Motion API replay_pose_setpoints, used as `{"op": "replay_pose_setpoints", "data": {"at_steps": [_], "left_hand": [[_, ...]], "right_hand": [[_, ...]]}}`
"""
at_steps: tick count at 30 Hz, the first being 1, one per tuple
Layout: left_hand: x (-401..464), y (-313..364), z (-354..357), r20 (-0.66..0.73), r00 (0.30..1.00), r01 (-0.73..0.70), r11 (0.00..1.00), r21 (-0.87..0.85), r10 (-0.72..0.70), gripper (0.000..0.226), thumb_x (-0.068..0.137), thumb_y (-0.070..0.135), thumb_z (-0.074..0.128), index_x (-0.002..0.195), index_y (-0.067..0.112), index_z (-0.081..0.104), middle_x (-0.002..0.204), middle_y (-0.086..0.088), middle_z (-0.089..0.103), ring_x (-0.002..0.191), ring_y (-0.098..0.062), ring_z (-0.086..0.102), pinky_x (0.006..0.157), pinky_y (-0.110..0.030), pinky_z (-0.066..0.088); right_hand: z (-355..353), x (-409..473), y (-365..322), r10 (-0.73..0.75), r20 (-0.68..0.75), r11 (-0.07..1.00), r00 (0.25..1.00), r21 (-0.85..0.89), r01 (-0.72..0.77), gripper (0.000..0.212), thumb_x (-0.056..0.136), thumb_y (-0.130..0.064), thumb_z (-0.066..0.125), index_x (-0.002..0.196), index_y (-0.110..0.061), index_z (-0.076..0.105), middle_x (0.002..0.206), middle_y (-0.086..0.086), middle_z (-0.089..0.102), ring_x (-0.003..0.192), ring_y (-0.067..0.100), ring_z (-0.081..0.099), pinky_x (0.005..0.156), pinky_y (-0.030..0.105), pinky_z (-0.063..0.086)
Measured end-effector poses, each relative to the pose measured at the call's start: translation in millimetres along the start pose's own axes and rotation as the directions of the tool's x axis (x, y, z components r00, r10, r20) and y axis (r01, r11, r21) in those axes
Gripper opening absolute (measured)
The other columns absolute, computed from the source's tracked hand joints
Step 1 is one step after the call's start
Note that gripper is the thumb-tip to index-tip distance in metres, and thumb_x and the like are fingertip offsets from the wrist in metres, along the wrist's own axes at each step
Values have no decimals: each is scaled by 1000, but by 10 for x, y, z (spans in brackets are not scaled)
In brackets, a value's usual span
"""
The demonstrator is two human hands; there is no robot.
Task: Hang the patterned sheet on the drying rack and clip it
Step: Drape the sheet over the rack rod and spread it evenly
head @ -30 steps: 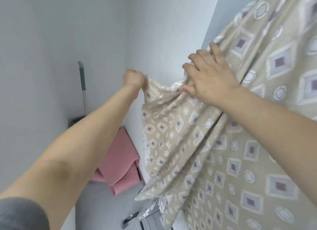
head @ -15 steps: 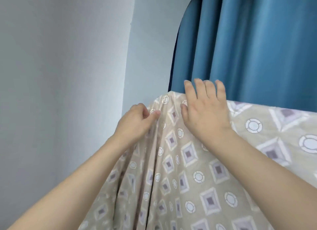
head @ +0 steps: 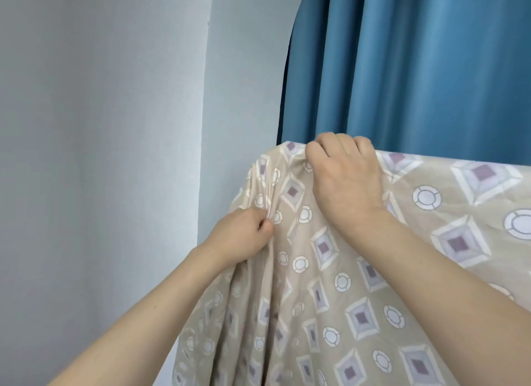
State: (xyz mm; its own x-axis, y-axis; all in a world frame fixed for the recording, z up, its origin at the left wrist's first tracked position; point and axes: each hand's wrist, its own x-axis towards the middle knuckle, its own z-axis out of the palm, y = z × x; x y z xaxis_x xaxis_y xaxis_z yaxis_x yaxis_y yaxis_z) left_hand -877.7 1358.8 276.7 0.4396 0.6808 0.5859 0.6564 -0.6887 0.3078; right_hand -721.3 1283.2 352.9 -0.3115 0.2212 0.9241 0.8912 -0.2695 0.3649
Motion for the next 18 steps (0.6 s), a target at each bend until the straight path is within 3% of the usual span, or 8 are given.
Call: {"op": "replay_pose_setpoints", "data": {"at_steps": [5, 7, 10, 11, 12, 14, 16, 18], "left_hand": [[-115, -207, 59, 270, 963, 17, 1000, 22, -22, 37, 94, 28, 43, 60, 15, 36, 64, -1, 47, 60, -20, 44, 59, -31, 37], [-118, -228, 12, 473, 880, 38, 999, 33, -49, 37, 93, 27, 43, 58, 16, 37, 62, -5, 50, 57, -21, 47, 59, -30, 40], [-98, -262, -215, 710, 694, 146, 989, 19, -117, 36, 96, 28, 50, 66, 10, 57, 58, -6, 60, 54, -22, 59, 59, -29, 50], [-66, -284, -316, 689, 716, 177, 984, -29, -109, 34, 95, 29, 54, 71, 7, 60, 61, -5, 62, 57, -22, 61, 59, -29, 51], [-12, -315, -405, 586, 804, 201, 972, -118, -96, 32, 94, 30, 58, 74, 5, 61, 65, -4, 63, 60, -20, 61, 60, -29, 48], [153, -387, -539, 171, 970, 228, 899, -374, -175, 28, 91, 35, 59, 85, 8, 60, 77, 0, 63, 69, -16, 58, 66, -30, 44], [353, -390, -592, -91, 943, 206, 778, -594, -319, 22, 93, 35, 52, 98, 15, 59, 94, 4, 61, 82, -15, 57, 73, -32, 42], [524, -348, -536, -18, 936, 241, 674, -699, -353, 19, 95, 30, 48, 101, 15, 59, 97, 1, 60, 83, -17, 56, 73, -31, 41]], "right_hand": [[42, -176, -174, -164, -42, 982, 986, 83, 167, 25, 75, 2, 37, 84, -6, 58, 91, 13, 60, 92, 34, 58, 88, 42, 39], [10, -254, -257, -220, 17, 970, 975, 108, 217, 25, 71, 0, 34, 81, -7, 56, 83, 13, 56, 80, 33, 56, 80, 39, 37], [-96, -309, -321, -224, 180, 966, 958, 174, 193, 23, 58, -1, 42, 74, -9, 56, 74, 11, 54, 62, 29, 53, 59, 34, 38], [-131, -316, -318, -225, 226, 964, 948, 196, 182, 23, 54, -1, 45, 72, -9, 56, 71, 11, 54, 58, 28, 53, 53, 31, 34], [-158, -321, -305, -230, 254, 961, 939, 215, 177, 22, 51, -1, 47, 70, -8, 57, 69, 11, 54, 54, 27, 53, 50, 28, 30], [-209, -299, -238, -233, 266, 953, 935, 253, 166, 16, 55, 0, 54, 68, -8, 58, 67, 9, 54, 52, 27, 54, 48, 25, 27], [-236, -227, -147, -229, 233, 939, 945, 308, 152, 6, 71, -8, 65, 74, -9, 60, 71, 7, 57, 60, 28, 57, 51, 30, 40], [-242, -78, -38, -192, 197, 960, 962, 242, 142, 5, 81, -13, 61, 83, -9, 63, 80, 8, 58, 70, 31, 56, 65, 38, 45]]}}
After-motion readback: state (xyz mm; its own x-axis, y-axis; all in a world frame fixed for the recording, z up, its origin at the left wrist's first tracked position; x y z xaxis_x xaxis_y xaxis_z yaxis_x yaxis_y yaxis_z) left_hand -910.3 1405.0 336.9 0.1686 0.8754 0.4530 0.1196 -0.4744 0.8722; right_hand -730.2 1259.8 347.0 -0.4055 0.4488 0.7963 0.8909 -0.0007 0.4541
